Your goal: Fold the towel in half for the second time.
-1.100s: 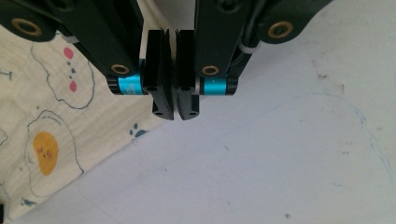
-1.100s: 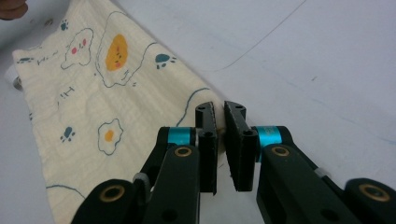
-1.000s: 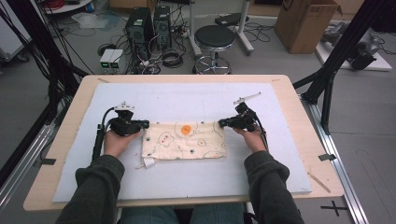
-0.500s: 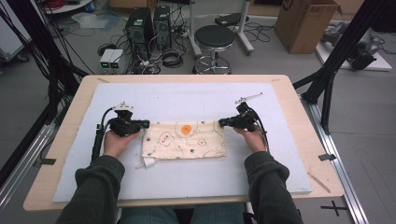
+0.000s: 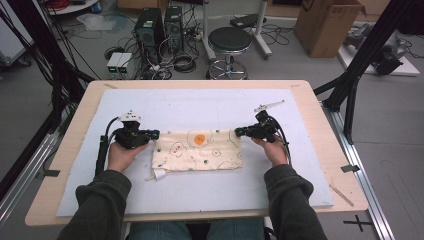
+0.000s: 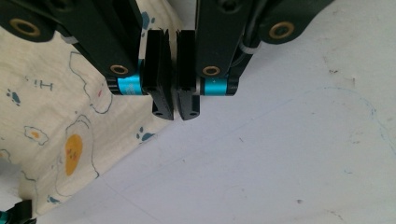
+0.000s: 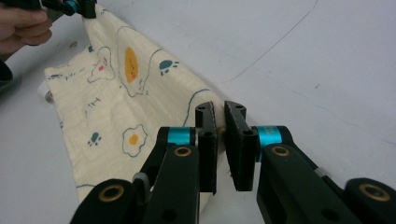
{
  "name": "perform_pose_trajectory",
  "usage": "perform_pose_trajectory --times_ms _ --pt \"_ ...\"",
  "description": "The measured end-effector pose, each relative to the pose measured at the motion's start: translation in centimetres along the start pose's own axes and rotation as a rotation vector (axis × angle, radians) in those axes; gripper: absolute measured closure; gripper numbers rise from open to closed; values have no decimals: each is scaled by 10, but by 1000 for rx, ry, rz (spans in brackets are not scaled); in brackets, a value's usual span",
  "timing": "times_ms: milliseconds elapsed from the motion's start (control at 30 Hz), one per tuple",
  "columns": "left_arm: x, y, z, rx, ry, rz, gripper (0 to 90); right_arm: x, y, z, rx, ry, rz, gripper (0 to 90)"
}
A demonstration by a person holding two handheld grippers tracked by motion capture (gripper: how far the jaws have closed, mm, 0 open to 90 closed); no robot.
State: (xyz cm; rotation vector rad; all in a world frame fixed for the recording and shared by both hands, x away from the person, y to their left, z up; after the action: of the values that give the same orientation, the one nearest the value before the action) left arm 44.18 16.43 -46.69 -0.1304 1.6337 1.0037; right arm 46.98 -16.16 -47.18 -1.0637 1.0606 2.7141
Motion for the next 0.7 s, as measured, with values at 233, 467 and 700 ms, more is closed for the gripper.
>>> perform_pose_trajectory --times_ms 233,467,700 --pt "3 5 -6 17 -15 -4 851 4 2 6 -10 15 6 836" --pt "0 10 -11 28 -46 -9 850 9 8 10 -24 32 0 835" --pt "5 14 -17 39 -52 -19 848 14 13 17 -30 59 5 833"
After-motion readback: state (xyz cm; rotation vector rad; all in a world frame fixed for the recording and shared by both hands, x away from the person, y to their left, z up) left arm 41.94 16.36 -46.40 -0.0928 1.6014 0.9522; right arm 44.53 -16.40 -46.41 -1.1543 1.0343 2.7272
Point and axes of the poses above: each handheld gripper's, and its own axes: y roughly backward along the jaws, x roughly out of its underside, z roughly to its left, the point moved 9 cm from there along -y, roughly forward along the jaws, and after that the axes turned 15 degrees about -y, right-handed, at the moved point
